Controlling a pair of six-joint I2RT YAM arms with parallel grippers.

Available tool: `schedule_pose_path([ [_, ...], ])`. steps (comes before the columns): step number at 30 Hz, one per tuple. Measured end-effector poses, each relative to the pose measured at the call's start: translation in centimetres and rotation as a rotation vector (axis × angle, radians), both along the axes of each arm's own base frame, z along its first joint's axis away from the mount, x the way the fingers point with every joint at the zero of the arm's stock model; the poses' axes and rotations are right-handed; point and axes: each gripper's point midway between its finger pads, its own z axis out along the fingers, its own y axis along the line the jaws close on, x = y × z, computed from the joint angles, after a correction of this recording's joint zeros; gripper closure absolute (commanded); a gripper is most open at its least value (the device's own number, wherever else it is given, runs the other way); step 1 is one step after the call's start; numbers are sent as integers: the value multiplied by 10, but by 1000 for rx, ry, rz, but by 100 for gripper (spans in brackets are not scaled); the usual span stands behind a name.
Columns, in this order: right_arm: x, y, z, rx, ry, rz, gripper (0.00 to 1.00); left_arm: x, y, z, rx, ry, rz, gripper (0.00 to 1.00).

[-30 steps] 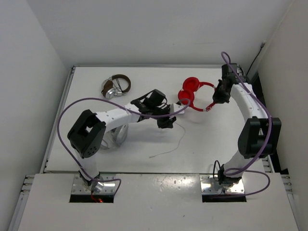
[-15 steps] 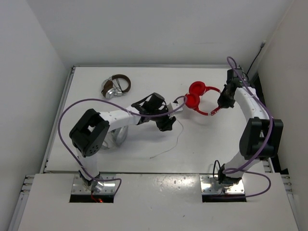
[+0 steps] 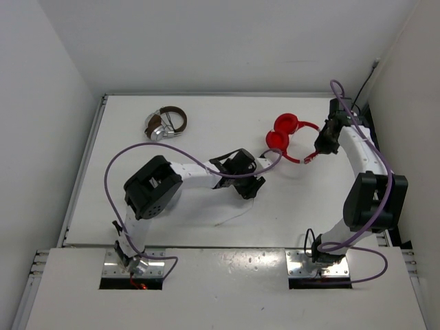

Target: Wrap the headphones

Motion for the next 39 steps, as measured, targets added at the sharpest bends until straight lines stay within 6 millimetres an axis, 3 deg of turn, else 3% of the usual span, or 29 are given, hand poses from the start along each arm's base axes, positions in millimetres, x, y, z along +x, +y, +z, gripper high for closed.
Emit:
schedule_pose_path([
  [13, -1, 1, -2, 4, 5, 1, 100, 16, -20, 0, -33, 2, 82, 49],
  [21, -4, 1, -5, 6, 13, 1, 100, 15, -41, -3, 18, -139, 104, 54],
  [24, -5, 1, -6, 6, 18, -1, 100, 11, -46, -4, 31, -177, 109, 61],
  [25, -5, 0, -7, 6, 19, -3, 100, 10, -47, -4, 31, -180, 112, 74],
  [29, -7, -2, -8, 9, 25, -8, 100, 9, -49, -4, 18, -168, 126, 99],
  [36, -7, -2, -9, 8, 25, -8, 100, 1, -42, -5, 5, -178, 68, 100],
  [39, -5, 0, -9, -11, 21, 7, 100, -15, -14, -2, 24, -150, -44, 100],
])
